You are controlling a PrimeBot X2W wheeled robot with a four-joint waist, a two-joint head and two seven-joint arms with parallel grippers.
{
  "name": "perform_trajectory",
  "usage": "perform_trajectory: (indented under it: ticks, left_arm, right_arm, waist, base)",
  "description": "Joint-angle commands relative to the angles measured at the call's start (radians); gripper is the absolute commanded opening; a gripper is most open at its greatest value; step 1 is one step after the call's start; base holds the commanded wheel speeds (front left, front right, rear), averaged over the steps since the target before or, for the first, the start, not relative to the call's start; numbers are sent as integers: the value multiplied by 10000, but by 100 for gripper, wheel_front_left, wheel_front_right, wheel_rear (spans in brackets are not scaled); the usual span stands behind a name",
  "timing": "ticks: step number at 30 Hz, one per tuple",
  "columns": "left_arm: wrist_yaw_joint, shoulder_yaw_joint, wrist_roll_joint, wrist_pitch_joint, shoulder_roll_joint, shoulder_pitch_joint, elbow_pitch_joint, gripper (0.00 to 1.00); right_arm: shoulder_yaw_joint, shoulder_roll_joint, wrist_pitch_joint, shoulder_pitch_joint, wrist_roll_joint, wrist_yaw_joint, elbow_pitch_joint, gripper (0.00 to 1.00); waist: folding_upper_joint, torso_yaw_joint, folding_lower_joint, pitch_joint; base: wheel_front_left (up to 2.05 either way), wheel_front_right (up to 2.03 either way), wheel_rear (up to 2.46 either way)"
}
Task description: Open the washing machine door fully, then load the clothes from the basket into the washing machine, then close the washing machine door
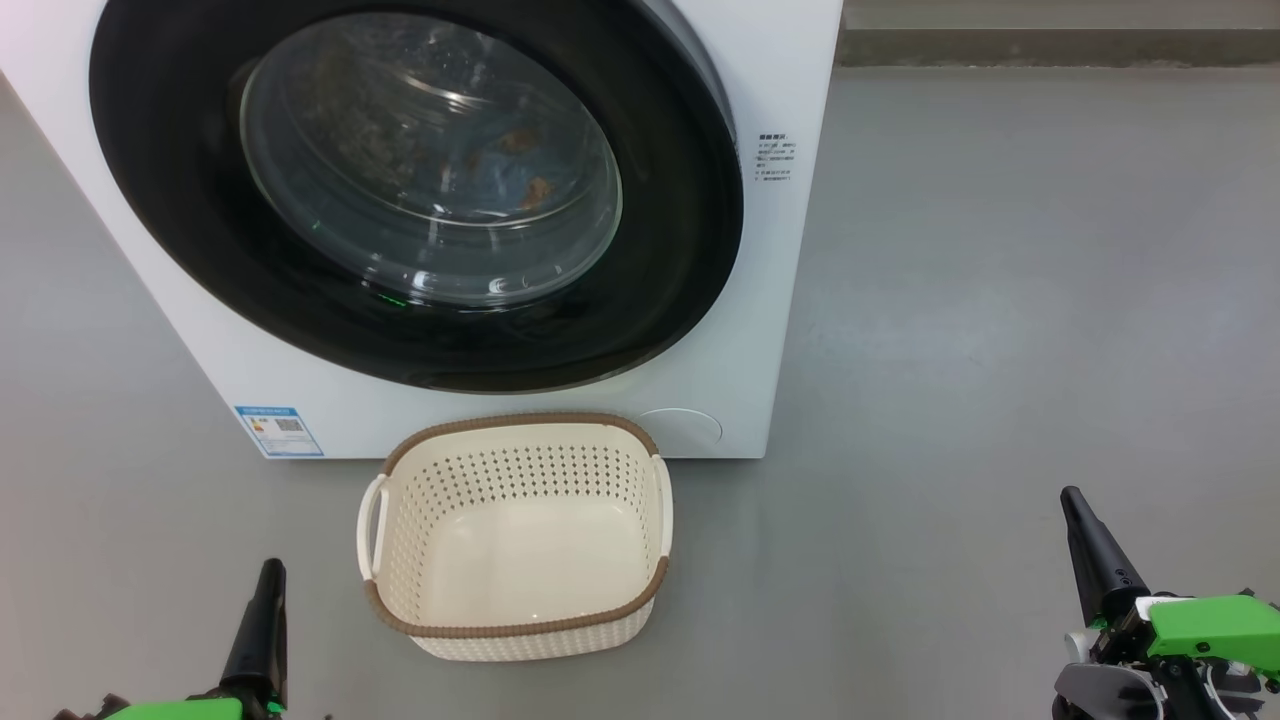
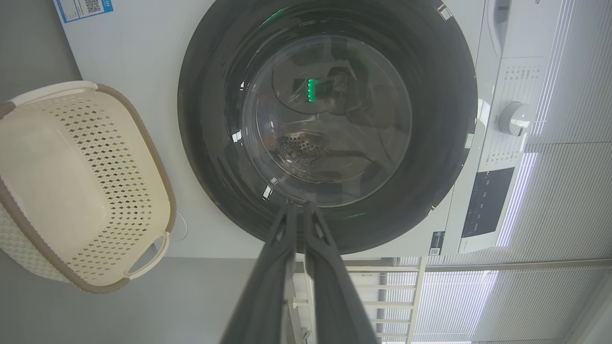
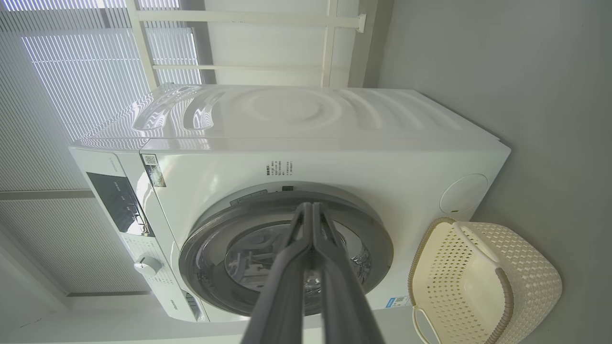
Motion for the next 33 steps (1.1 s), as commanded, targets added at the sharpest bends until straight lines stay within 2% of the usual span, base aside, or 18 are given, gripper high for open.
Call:
perform_trajectory:
  ticks: [1,33]
  left_arm:
    - [4,339,-80,63,87,-433,-318,0]
    - [4,338,-82,62,87,-433,-318,0]
  right_arm:
    - [200,-106,50,-520,1,17,-280,0]
    - [183,-95,63,-522,-13,17,-279,0]
  waist:
    - [0,0,0,0]
    - [0,0,0,0]
  base:
    - [0,0,0]
    - [0,0,0]
